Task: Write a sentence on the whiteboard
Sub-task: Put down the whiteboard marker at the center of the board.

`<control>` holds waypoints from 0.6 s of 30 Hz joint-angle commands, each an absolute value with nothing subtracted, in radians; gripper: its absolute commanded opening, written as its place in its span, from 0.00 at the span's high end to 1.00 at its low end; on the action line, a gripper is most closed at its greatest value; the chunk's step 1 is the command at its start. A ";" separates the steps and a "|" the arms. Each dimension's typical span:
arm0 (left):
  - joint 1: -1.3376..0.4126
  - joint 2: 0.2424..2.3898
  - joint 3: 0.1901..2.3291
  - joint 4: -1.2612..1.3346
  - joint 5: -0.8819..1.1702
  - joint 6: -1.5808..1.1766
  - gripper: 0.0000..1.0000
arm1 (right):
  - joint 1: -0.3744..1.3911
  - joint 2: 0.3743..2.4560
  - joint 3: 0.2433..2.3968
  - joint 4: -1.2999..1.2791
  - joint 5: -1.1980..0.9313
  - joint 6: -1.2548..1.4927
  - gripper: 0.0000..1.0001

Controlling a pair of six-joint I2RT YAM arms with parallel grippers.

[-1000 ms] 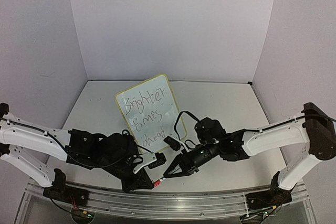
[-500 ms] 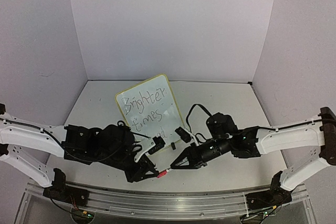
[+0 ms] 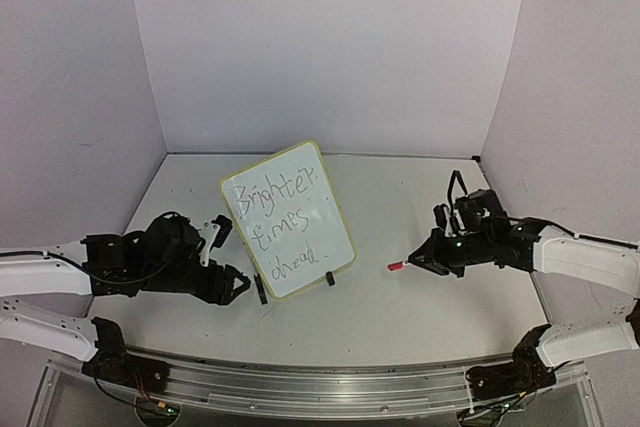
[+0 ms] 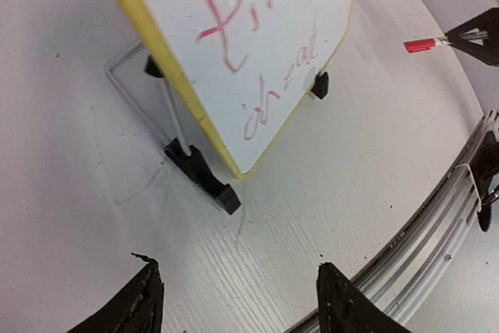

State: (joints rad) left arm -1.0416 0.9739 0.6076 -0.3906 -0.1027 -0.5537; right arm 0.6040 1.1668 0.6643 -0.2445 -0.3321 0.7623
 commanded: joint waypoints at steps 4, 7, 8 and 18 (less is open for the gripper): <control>-0.801 0.940 0.518 -0.361 -0.016 -0.622 0.34 | 0.536 1.262 0.700 0.075 -0.210 0.738 0.97; -0.729 0.934 0.511 -0.350 -0.008 -0.606 0.33 | 0.529 1.415 0.769 0.179 -0.245 0.716 0.95; -0.701 0.936 0.511 -0.350 -0.005 -0.596 0.33 | 0.525 1.462 0.788 0.211 -0.266 0.711 0.94; -0.543 0.971 0.541 -0.315 -0.003 -0.545 0.28 | 0.505 1.735 0.912 0.335 -0.266 0.692 0.57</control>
